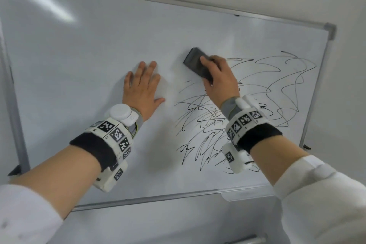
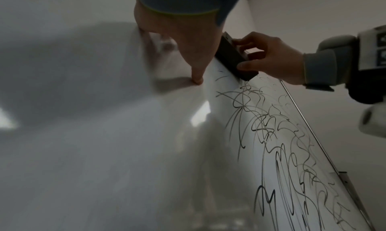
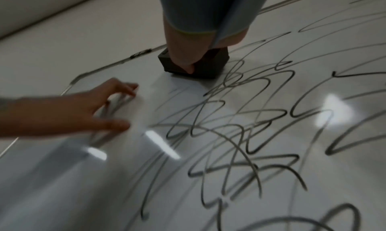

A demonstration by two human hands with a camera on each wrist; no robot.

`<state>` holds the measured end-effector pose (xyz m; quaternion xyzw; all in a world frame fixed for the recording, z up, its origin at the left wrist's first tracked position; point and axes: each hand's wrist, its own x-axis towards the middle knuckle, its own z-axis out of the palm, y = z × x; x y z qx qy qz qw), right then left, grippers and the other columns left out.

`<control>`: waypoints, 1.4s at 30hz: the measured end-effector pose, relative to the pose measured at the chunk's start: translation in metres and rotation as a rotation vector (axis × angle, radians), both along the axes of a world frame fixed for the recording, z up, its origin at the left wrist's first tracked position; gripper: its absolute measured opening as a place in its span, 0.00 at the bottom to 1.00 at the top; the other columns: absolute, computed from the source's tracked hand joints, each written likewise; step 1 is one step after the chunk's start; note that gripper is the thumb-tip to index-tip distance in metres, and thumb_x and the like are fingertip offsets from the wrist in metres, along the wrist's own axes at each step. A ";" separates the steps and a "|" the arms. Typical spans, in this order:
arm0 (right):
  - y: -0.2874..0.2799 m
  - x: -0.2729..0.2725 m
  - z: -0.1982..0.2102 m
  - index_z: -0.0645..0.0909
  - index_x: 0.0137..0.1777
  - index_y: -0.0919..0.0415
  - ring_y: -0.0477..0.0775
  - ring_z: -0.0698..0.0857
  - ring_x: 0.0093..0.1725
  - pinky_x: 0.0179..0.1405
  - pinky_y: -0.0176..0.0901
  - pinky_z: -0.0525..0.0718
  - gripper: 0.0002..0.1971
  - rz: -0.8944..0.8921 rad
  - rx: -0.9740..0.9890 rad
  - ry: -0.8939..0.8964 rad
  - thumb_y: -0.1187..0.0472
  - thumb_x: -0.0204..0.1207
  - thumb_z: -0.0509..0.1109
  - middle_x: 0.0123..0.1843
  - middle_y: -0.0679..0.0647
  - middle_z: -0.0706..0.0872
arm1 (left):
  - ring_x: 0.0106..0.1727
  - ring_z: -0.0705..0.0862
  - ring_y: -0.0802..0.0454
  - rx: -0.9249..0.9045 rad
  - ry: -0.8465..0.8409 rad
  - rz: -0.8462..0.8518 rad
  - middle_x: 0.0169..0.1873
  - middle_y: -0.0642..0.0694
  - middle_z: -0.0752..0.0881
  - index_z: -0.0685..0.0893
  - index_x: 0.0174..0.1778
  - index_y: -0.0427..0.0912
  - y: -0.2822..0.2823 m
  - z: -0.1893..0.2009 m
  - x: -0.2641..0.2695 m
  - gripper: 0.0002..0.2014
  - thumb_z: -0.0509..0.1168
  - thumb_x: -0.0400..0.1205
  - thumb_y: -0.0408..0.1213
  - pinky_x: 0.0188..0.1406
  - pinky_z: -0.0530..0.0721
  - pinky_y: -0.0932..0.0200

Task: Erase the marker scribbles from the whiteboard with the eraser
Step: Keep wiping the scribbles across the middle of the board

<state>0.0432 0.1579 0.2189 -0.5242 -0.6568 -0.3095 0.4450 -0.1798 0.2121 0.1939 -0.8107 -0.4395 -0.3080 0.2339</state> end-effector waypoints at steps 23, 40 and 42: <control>0.010 -0.009 -0.025 0.76 0.70 0.58 0.66 0.81 0.53 0.45 0.52 0.84 0.29 0.044 -0.111 -0.018 0.69 0.68 0.74 0.64 0.62 0.78 | 0.81 0.38 0.40 -0.073 0.012 0.137 0.82 0.45 0.43 0.47 0.80 0.58 0.009 0.000 0.004 0.36 0.61 0.81 0.50 0.78 0.45 0.36; 0.026 -0.013 -0.035 0.80 0.65 0.60 0.68 0.82 0.51 0.49 0.53 0.83 0.28 0.123 -0.067 -0.140 0.73 0.63 0.75 0.60 0.64 0.81 | 0.81 0.39 0.39 -0.064 -0.007 0.119 0.82 0.44 0.45 0.50 0.80 0.57 0.018 -0.005 0.000 0.34 0.61 0.81 0.48 0.77 0.44 0.34; 0.030 -0.013 -0.031 0.80 0.65 0.60 0.67 0.82 0.51 0.49 0.52 0.82 0.28 0.113 -0.028 -0.114 0.73 0.63 0.75 0.60 0.63 0.81 | 0.81 0.39 0.38 -0.053 -0.006 0.112 0.82 0.44 0.45 0.50 0.80 0.57 0.018 -0.005 -0.001 0.34 0.61 0.81 0.48 0.77 0.44 0.34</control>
